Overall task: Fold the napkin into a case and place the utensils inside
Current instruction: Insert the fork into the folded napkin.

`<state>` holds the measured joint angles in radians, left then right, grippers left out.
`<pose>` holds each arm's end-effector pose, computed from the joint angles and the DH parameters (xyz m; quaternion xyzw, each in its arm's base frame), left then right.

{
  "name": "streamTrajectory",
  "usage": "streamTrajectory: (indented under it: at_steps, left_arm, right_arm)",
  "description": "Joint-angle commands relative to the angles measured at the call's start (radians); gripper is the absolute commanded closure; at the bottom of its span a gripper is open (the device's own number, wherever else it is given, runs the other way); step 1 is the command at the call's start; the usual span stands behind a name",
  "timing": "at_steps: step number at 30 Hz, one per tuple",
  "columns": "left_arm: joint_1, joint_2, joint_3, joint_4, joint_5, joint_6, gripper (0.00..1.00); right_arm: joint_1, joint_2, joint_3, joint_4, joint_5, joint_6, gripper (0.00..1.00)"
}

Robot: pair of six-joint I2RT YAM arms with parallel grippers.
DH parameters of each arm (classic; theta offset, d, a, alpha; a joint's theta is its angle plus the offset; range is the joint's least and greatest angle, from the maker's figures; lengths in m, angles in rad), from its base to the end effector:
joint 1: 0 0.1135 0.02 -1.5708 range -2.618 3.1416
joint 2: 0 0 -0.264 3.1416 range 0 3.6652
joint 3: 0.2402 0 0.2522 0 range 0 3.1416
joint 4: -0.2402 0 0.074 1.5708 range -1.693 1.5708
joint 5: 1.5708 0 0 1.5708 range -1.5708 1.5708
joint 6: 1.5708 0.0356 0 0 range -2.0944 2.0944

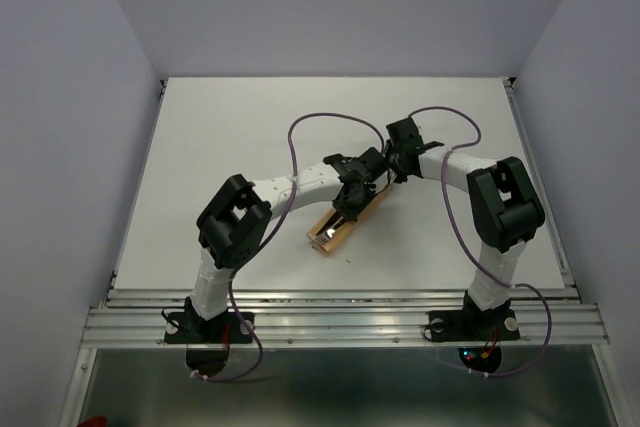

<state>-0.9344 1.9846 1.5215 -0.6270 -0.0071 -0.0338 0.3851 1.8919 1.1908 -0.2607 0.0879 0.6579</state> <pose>0.2515 -0.3399 0.2023 0.4220 0.8748 -0.1077 0.2123 0.3643 0.1443 0.1621 0.1427 0.9424 0.1129 0.2806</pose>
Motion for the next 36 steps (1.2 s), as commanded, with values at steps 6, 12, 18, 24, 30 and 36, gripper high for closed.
streamTrajectory:
  at_steps: [6,12,18,24,30,36]
  left_arm:
    - [-0.003,0.037,0.12,-0.045,0.001,0.015,1.0]
    - [-0.003,0.056,0.144,-0.062,-0.013,-0.003,0.7]
    - [-0.003,-0.003,0.086,-0.05,-0.013,-0.02,0.54]
    - [-0.003,-0.046,0.02,-0.027,-0.007,-0.032,0.55]
    - [-0.003,-0.043,-0.024,-0.013,-0.002,-0.034,0.55]
    - [-0.003,-0.037,-0.044,0.0,0.002,-0.032,0.57]
  right_arm:
    - [-0.006,-0.033,-0.051,-0.031,-0.014,-0.009,0.67]
    - [-0.006,-0.042,-0.057,-0.031,-0.019,-0.01,0.67]
    - [-0.006,-0.045,-0.06,-0.026,-0.02,-0.011,0.67]
    - [-0.006,-0.039,-0.059,-0.023,-0.03,-0.007,0.67]
    - [-0.006,-0.037,-0.054,-0.022,-0.031,-0.009,0.67]
    - [-0.006,-0.036,-0.054,-0.023,-0.03,-0.009,0.67]
